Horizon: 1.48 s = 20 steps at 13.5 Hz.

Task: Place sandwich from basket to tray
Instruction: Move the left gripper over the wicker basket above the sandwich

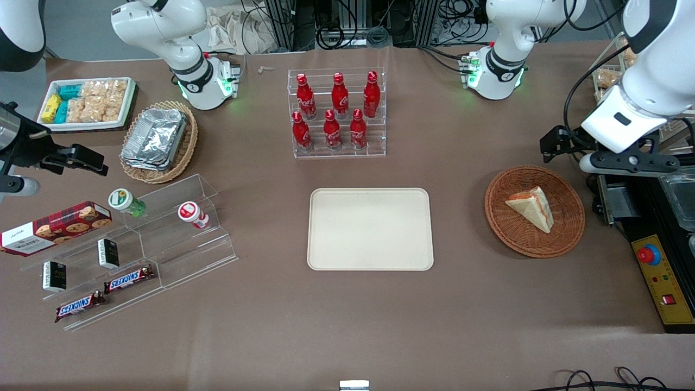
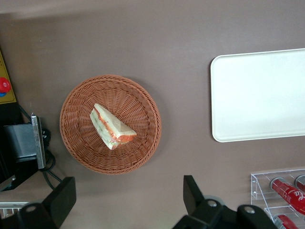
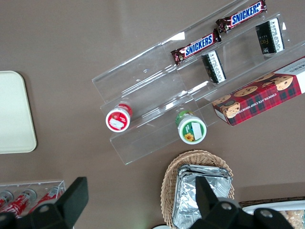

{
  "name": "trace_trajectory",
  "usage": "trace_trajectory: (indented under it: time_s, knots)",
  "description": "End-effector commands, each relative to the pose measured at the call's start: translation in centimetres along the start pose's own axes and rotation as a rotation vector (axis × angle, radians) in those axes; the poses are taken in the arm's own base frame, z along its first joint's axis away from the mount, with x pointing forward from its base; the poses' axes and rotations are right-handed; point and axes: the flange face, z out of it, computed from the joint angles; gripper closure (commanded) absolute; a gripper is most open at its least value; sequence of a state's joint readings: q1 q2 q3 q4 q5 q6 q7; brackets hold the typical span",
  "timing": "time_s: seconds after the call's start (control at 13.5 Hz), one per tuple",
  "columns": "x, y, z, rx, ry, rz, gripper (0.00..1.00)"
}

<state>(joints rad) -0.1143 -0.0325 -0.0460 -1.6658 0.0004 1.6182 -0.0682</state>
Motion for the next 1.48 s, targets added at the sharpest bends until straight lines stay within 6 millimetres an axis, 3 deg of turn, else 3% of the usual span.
trace_trajectory:
  time_s: [0.0,0.3,0.52,0.81,1.11,1.4]
  knots:
    - [-0.1,-0.3,-0.8,0.004,-0.001,-0.021,0.0]
    - [0.0,-0.9,-0.5,0.003,-0.012,-0.082,0.0]
    - [-0.8,-3.1,0.1,-0.002,-0.044,-0.259,0.0]
    - [-3.8,-8.0,1.2,-0.022,-0.081,-0.419,0.0]
    - [-6.5,-8.1,3.9,-0.027,-0.076,-0.517,0.0]
    - [-7.1,-7.7,8.0,-0.016,-0.054,-0.624,0.0]
